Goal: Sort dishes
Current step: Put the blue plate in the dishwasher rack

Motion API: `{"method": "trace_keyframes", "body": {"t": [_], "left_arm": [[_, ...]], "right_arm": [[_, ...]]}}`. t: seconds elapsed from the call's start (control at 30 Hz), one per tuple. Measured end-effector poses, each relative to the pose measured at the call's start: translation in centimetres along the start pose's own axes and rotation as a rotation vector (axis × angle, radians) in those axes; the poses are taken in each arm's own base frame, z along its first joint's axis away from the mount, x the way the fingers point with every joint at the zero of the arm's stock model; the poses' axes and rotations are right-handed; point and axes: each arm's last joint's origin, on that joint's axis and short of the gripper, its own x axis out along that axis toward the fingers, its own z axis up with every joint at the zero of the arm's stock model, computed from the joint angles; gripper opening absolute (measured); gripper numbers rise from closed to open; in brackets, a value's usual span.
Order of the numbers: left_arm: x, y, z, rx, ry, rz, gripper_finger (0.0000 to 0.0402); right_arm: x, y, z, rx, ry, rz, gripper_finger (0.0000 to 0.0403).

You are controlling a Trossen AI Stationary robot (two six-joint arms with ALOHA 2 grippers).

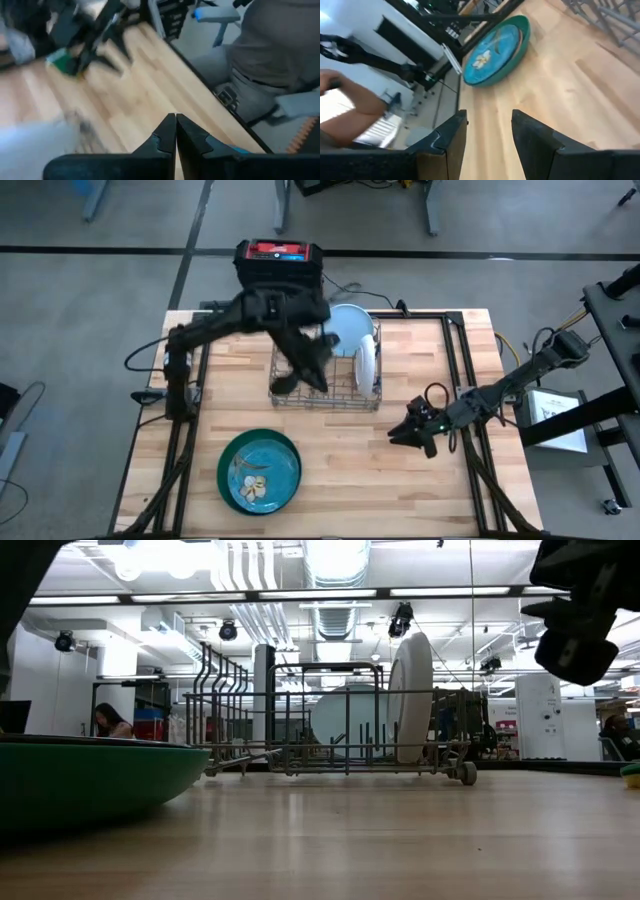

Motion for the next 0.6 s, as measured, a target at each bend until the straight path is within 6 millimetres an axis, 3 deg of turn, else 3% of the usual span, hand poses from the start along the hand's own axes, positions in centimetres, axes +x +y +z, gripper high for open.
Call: {"method": "trace_keyframes", "body": {"t": [0.13, 0.23, 0.37, 0.6], "left_arm": [[2.8, -4.1, 2.0, 0.151, -0.011, -0.072, 0.0], [4.1, -7.0, 3.2, 0.196, 0.002, -0.029, 0.0], [6.1, -9.9, 3.8, 0.141, 0.081, 0.131, 0.0], [10.6, -14.3, 3.9, 0.076, 0.076, 0.201, 0.0]], "right_arm": [[0.0, 0.2, 0.2, -0.068, 0.019, -0.031, 0.014], [0.1, 0.5, 0.4, -0.118, 0.034, -0.044, 0.0135], [0.1, 1.2, 0.9, -0.183, 0.039, -0.049, 0.0129], [0.2, 2.6, 2.1, -0.295, 0.048, -0.065, 0.0121]]}}
